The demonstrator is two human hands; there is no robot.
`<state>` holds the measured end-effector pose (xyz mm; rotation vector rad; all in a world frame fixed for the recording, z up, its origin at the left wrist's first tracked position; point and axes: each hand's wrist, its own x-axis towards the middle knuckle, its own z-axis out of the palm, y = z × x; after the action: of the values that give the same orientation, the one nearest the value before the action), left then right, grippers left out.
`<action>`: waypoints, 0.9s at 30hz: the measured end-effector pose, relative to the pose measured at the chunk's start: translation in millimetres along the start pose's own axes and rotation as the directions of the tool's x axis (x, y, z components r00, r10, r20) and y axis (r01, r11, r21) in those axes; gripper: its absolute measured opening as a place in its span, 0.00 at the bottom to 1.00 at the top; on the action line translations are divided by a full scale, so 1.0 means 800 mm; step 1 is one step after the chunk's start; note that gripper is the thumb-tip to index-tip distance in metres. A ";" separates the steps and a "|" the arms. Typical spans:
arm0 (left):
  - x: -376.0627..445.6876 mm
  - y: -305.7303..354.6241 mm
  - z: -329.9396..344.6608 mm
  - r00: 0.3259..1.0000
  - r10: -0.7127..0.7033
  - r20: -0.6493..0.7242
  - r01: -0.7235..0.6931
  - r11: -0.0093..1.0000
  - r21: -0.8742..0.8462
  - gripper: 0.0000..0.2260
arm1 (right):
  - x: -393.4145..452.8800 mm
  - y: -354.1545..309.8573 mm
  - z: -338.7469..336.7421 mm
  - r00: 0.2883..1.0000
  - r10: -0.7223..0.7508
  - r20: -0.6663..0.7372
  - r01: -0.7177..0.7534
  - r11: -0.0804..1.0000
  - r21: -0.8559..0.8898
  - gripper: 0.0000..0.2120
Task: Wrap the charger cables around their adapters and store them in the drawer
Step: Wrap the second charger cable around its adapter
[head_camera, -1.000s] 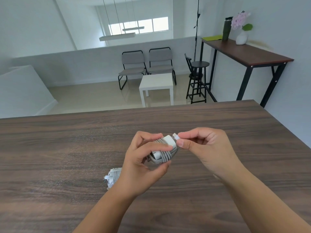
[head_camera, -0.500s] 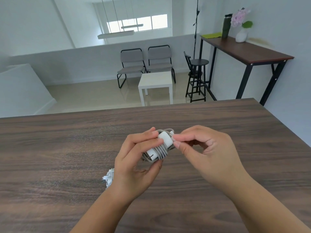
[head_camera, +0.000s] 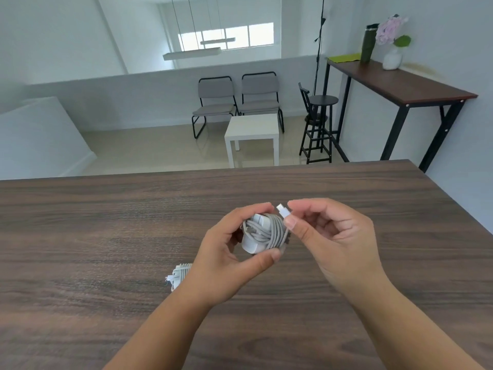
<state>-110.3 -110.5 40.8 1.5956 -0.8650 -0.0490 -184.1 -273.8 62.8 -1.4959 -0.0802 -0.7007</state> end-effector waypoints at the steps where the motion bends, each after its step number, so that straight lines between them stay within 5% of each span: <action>1: -0.002 -0.001 0.001 0.999 -0.034 0.013 0.035 0.998 -0.060 0.27 | 0.001 0.001 0.000 1.000 0.023 0.001 -0.023 0.999 0.024 0.09; 5: -0.006 -0.002 0.013 0.976 -0.219 0.006 0.208 0.917 -0.339 0.35 | 0.005 0.006 0.001 0.993 0.116 -0.020 -0.111 0.982 0.155 0.08; 11: 0.011 -0.007 0.025 0.964 -0.252 -0.080 0.176 0.839 -0.514 0.19 | 0.011 0.018 0.010 0.938 0.331 -0.099 -0.274 0.888 0.369 0.07; 16: 0.014 -0.011 0.029 0.966 -0.256 0.035 0.245 0.861 -0.446 0.21 | 0.009 0.022 0.007 0.904 0.413 -0.111 -0.329 0.838 0.435 0.09; 27: 0.001 -0.014 0.020 0.988 -0.142 0.056 0.152 0.951 -0.269 0.23 | 0.014 -0.005 -0.003 0.959 0.270 -0.091 -0.251 0.951 0.179 0.06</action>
<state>-111.9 -124.4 27.5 1.3997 -0.7307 -0.2927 -178.1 -279.7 71.4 -1.2749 0.1426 -0.5498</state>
